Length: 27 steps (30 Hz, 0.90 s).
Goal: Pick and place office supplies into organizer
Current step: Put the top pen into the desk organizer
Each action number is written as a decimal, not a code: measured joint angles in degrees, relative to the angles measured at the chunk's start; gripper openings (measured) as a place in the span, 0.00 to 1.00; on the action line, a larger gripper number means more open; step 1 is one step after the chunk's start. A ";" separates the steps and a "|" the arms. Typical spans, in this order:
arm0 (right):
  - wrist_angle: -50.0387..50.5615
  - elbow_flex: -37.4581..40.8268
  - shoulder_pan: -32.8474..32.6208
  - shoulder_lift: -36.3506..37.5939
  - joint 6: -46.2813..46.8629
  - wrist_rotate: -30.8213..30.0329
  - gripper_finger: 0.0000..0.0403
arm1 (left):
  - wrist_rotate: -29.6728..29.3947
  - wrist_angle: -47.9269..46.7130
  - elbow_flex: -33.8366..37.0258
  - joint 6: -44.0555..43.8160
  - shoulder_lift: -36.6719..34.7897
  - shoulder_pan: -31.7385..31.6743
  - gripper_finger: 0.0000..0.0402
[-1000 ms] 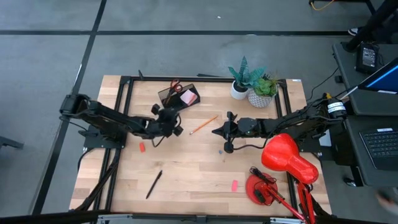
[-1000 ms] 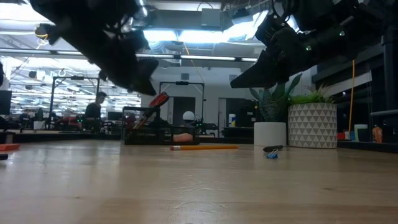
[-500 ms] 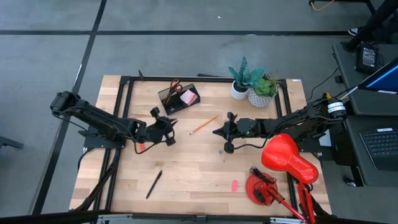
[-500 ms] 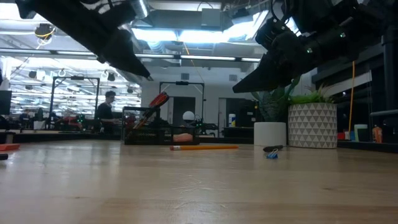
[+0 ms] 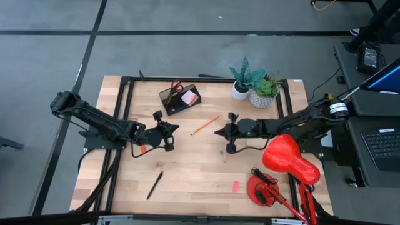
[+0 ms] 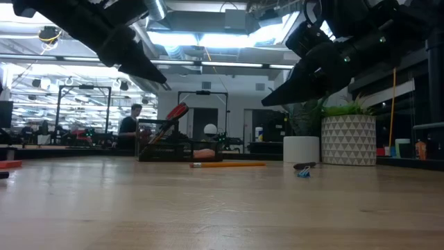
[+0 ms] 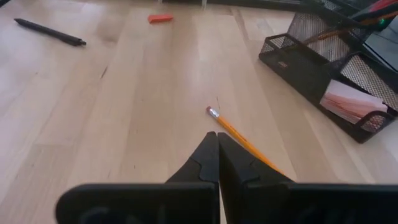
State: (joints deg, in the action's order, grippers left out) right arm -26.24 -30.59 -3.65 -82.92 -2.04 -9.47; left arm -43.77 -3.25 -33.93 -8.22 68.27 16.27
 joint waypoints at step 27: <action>60.94 -22.16 5.99 6.26 0.18 0.50 0.19 | 26.86 30.36 22.61 14.84 -17.69 -10.82 0.00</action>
State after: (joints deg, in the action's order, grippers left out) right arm 34.69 -52.75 2.34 -76.66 -1.86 -8.97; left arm -16.91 27.11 -11.32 6.62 50.59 5.45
